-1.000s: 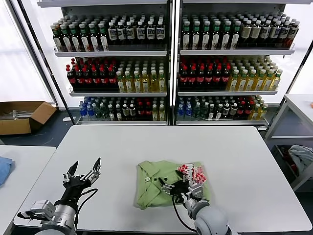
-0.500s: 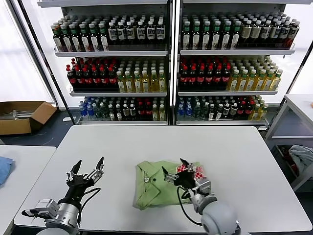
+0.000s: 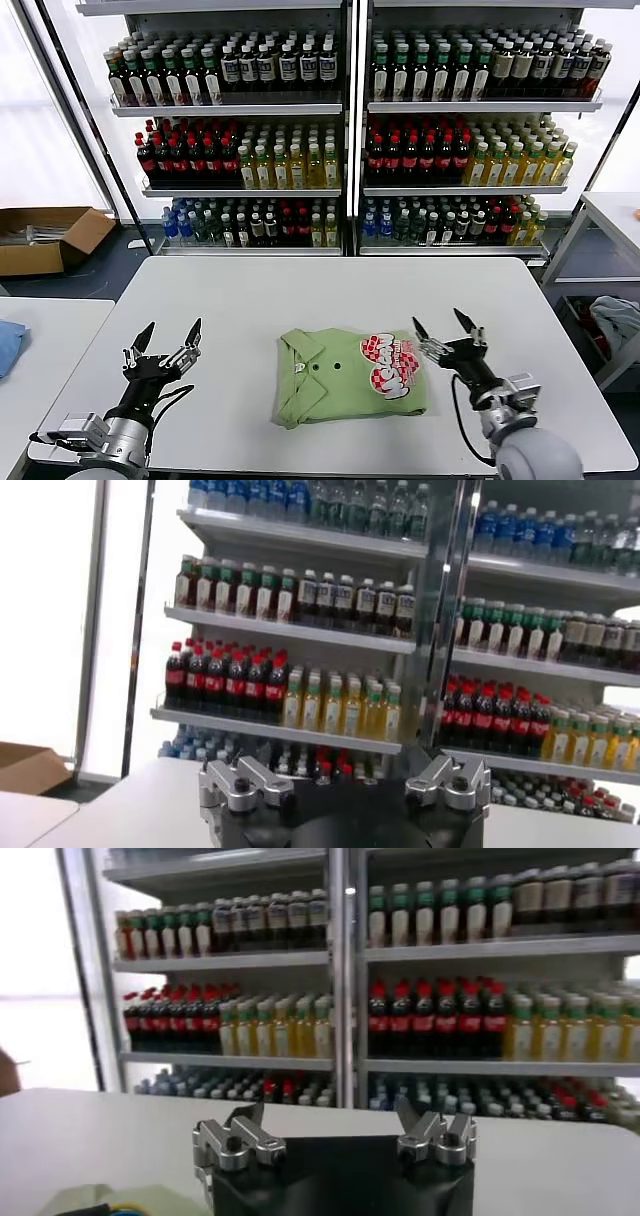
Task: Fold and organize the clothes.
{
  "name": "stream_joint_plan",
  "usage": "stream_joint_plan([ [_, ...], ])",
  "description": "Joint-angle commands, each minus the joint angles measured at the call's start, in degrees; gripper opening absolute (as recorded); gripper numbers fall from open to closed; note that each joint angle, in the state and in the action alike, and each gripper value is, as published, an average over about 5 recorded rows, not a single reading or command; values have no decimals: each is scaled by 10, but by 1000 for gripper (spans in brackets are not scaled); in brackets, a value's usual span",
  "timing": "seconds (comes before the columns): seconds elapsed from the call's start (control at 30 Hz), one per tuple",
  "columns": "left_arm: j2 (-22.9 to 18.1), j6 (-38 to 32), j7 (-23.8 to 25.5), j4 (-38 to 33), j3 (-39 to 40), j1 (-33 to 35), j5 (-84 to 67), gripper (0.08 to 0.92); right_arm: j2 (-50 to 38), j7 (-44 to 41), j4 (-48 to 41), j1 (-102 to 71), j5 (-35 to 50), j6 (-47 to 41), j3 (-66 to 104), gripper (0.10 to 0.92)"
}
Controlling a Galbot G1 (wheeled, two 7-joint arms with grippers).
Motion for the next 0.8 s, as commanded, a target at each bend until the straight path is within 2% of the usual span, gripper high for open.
stream_joint_plan([
  [0.03, -11, -21, 78, -3, -56, 18, 29, 823, 40, -54, 7, -81, 31, 52, 170, 823],
  [0.47, -41, -14, 139, 2, -74, 6, 34, 823, 67, -71, -5, -107, 9, 47, 226, 823],
  [0.63, -52, -40, 181, 15, -68, 11, 54, 823, 75, -88, -13, -116, 5, 54, 256, 823],
  [0.8, -60, -72, 192, 17, -71, 16, 84, 823, 60, -99, -13, -135, 17, 61, 263, 823],
])
